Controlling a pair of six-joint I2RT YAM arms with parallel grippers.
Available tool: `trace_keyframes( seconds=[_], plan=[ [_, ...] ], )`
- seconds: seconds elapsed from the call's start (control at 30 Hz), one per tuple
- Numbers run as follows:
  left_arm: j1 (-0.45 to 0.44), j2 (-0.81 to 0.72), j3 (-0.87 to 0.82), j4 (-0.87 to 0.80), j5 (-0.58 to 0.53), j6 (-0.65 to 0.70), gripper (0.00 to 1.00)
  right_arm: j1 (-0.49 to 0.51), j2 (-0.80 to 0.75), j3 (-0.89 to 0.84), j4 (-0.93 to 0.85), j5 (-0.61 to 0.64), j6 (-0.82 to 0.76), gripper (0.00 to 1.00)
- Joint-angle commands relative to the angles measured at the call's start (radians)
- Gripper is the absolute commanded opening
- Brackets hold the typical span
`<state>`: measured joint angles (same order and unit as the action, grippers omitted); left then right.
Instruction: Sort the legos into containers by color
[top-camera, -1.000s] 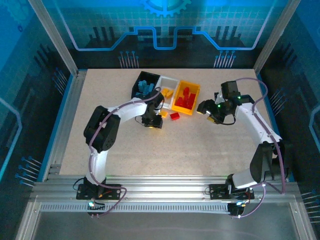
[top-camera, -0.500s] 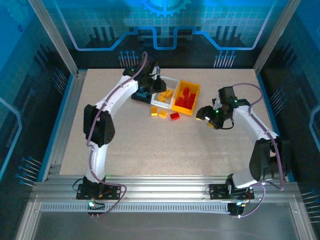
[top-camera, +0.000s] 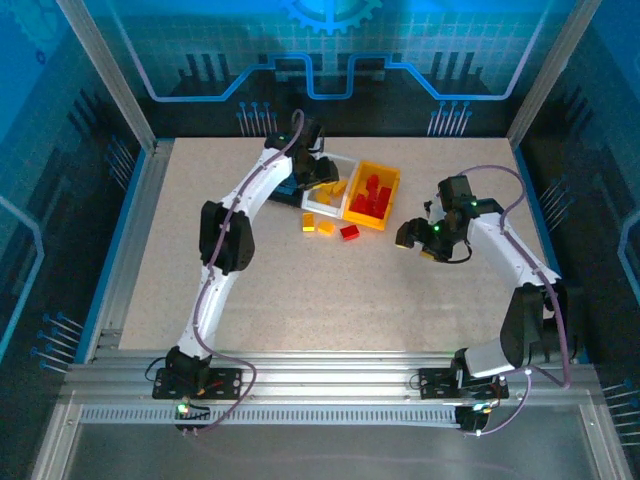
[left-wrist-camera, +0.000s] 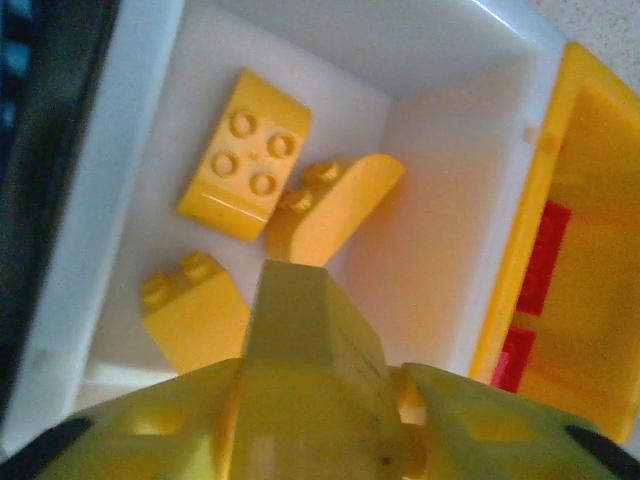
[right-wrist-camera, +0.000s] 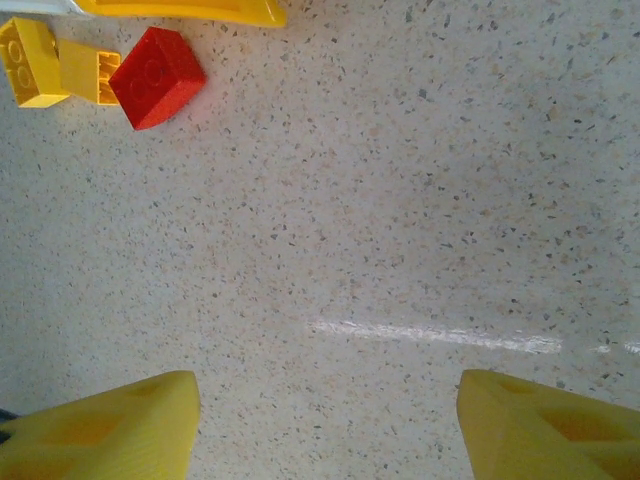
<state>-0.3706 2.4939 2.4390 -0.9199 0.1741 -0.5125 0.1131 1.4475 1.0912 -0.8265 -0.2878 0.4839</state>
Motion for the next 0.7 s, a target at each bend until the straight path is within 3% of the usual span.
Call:
trace_keyframes(
  seconds=[0.0,0.13,0.33,0.53,0.67],
  plan=[
    [0.003,-0.004,0.043,-0.013,0.019,-0.022,0.56,0.011,0.001,-0.010,-0.028,0.006,-0.030,0.71],
    [0.003,-0.033,0.004,-0.012,0.009,-0.015,0.67,0.011,0.029,0.002,-0.018,-0.011,-0.028,0.71],
    [-0.007,-0.146,-0.095,-0.050,-0.064,0.058,0.69,0.019,0.061,0.031,-0.011,-0.032,-0.025,0.71],
    [-0.064,-0.267,-0.294,-0.118,-0.268,0.170,0.72,0.020,0.085,0.038,-0.004,-0.047,-0.025,0.71],
    [-0.076,-0.332,-0.474,-0.043,-0.271,0.136,0.72,0.024,0.099,0.041,0.003,-0.071,-0.010,0.71]
  ],
)
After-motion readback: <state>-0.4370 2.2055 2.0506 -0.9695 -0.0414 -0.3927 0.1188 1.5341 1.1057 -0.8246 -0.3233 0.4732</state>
